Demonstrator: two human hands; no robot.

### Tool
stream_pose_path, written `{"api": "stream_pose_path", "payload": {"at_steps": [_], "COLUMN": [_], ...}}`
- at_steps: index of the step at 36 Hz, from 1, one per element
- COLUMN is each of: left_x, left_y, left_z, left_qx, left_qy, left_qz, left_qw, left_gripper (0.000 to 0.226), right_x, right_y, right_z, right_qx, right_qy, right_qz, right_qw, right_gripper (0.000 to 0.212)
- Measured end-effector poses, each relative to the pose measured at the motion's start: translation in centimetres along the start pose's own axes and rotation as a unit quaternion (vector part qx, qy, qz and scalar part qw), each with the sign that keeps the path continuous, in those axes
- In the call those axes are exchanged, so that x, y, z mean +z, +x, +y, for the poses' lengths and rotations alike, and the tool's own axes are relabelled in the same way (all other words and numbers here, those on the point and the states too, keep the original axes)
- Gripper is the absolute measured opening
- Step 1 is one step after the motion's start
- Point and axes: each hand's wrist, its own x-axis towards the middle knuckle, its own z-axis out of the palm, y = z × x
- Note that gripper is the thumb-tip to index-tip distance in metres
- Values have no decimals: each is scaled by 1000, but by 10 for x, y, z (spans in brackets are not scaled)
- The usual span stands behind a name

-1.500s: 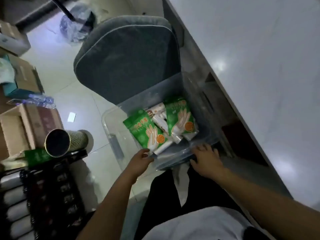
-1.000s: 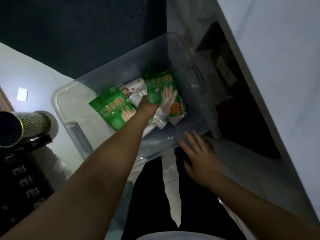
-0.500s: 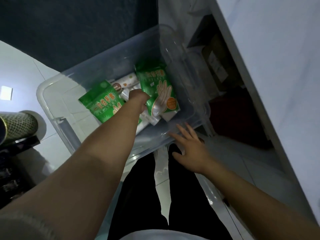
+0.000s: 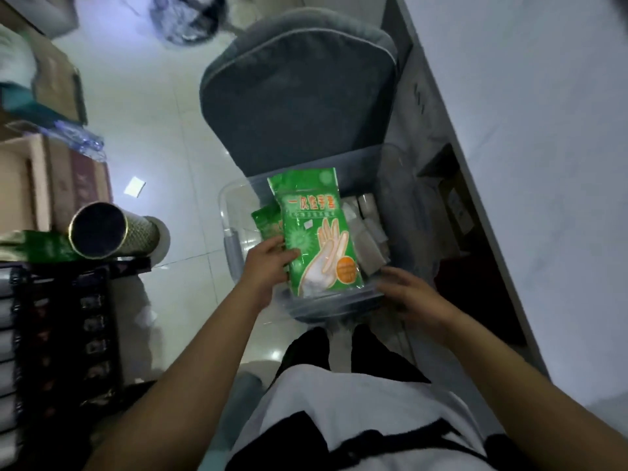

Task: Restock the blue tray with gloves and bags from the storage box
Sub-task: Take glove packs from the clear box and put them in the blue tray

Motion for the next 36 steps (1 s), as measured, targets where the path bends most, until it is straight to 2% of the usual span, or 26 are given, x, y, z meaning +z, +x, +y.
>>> {"api": "stream_pose_path", "payload": {"at_steps": [3, 8, 11, 13, 20, 25, 30, 33, 36], "left_x": [-14, -30, -34, -35, -30, -24, -15, -13, -17], "left_y": [-38, -79, -92, -98, -102, -88, -63, -37, -4], "left_z": [15, 26, 27, 25, 22, 19, 8, -8, -30], "left_qx": [16, 47, 58, 65, 85, 83, 56, 17, -53], "left_qy": [-22, -51, -74, -74, -83, -77, -63, -70, -85], "left_qz": [-53, -143, -165, -174, -185, -176, -179, -145, -63], "left_qw": [998, 987, 982, 980, 975, 978, 980, 987, 993], "left_gripper": [45, 42, 47, 48, 48, 32, 31, 33, 31], "right_x": [1, 3, 3, 5, 20, 24, 24, 22, 20], "right_y": [-17, -35, -48, -56, -75, -77, -77, -76, -72], "right_z": [-25, -74, -99, -111, -119, -112, -99, -88, -77], "right_qx": [-15, -70, -109, -131, -201, -235, -228, -224, -210], "right_qy": [26, 80, 86, 67, 16, 26, 67, 91, 105], "right_qz": [-40, -102, -168, -175, -110, -47, -10, 40, 99], "right_qw": [999, 989, 976, 974, 973, 971, 971, 970, 967], "right_gripper": [66, 59, 47, 40, 33, 26, 29, 28, 28]}}
